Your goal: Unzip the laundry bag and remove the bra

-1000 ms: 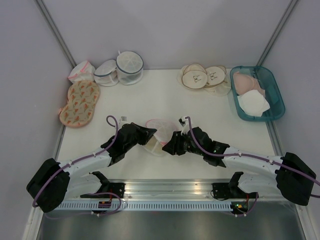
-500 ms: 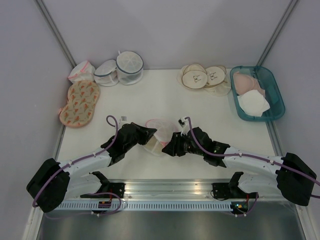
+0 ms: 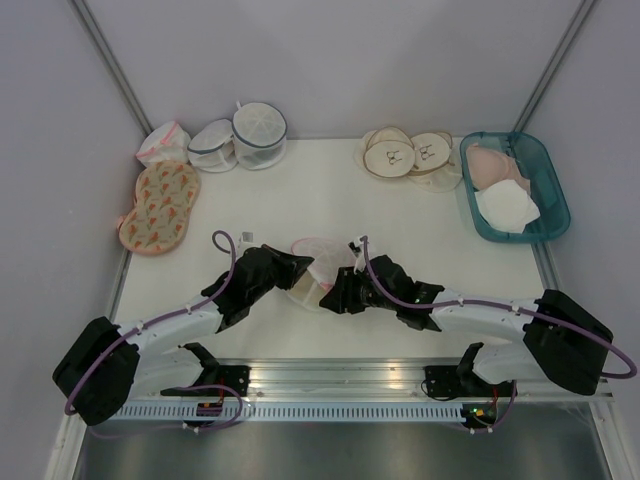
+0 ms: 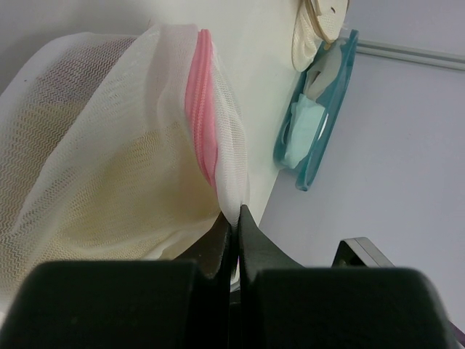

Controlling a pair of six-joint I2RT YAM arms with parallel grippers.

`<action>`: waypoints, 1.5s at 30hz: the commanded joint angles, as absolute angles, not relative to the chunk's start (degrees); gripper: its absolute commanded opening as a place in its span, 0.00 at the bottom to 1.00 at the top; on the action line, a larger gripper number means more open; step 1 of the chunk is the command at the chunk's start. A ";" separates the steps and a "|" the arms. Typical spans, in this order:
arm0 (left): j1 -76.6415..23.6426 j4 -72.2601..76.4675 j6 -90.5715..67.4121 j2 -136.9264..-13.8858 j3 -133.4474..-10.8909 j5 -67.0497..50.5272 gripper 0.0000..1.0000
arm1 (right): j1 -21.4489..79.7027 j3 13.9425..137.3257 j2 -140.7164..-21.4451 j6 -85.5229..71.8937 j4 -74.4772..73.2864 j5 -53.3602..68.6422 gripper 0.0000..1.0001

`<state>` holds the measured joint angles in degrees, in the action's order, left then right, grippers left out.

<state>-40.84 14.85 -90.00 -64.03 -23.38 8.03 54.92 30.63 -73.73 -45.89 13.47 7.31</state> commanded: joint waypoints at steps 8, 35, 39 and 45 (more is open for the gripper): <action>-40.52 16.96 -90.88 -63.02 -23.64 7.47 0.02 | 55.20 31.03 -78.66 -45.79 21.26 6.06 0.46; -40.25 18.11 -90.53 -62.49 -21.09 6.77 0.02 | 53.88 32.26 -75.41 -44.91 18.55 2.02 0.13; -39.90 18.28 -90.09 -62.58 -21.18 6.42 0.02 | 53.79 32.52 -74.80 -44.56 16.27 0.71 0.00; -38.15 17.93 -86.41 -62.32 -21.09 4.40 0.02 | 53.88 36.29 -73.48 -41.84 2.66 -5.26 0.00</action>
<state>-39.59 16.84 -89.86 -63.31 -21.45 6.15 54.11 32.71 -75.61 -44.45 11.31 0.25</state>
